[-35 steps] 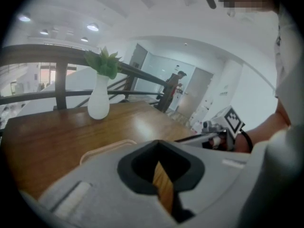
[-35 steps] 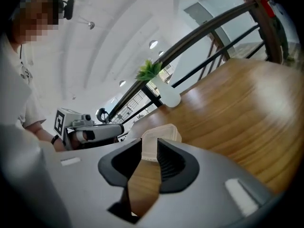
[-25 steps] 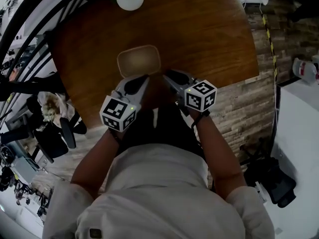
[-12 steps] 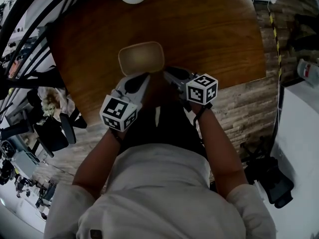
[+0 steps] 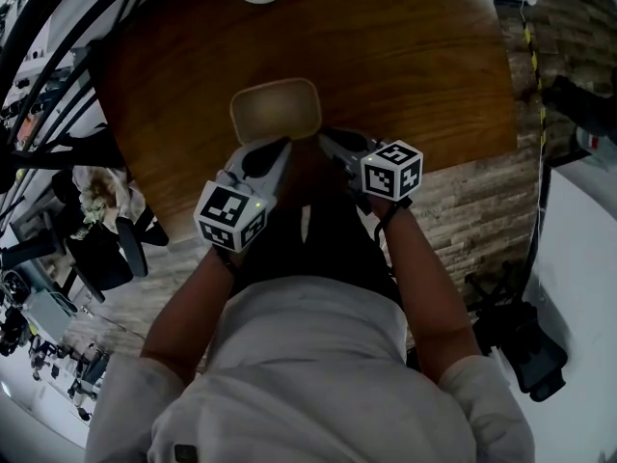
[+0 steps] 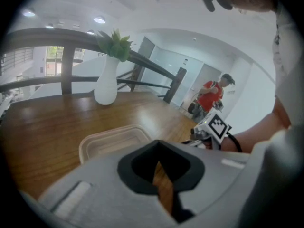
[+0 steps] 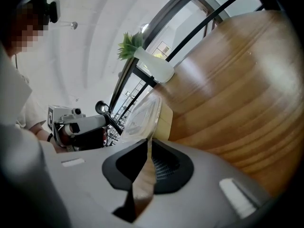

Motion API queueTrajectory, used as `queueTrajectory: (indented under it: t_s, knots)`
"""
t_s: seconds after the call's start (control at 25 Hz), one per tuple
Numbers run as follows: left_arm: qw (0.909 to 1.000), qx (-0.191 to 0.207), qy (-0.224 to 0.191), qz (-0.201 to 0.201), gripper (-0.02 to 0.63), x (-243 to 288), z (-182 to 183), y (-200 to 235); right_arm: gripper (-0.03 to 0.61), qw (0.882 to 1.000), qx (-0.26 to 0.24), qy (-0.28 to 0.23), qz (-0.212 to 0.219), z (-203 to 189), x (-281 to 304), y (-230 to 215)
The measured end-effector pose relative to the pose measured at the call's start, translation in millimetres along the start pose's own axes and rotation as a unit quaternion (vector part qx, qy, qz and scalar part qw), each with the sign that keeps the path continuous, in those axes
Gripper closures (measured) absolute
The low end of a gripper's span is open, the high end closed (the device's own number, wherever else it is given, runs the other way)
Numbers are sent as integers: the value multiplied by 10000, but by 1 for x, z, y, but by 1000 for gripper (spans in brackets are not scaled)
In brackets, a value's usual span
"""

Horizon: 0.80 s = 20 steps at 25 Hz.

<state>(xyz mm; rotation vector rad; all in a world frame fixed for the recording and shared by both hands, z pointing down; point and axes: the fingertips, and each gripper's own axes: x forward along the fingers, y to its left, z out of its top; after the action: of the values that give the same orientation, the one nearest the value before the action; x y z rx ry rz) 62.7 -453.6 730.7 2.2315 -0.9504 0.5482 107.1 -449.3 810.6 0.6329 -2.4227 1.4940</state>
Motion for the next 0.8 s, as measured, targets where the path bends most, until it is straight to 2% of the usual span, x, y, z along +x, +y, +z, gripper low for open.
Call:
queueTrajectory:
  t_s: [0.4, 0.8]
  knots:
    - [9999, 97, -37, -3, 611, -8, 9, -7, 569, 9995, -240, -138, -130, 11, -16, 9]
    - [9998, 50, -183, -89, 611, -61, 9, -23, 571, 9959, -867, -211, -133, 14, -28, 85]
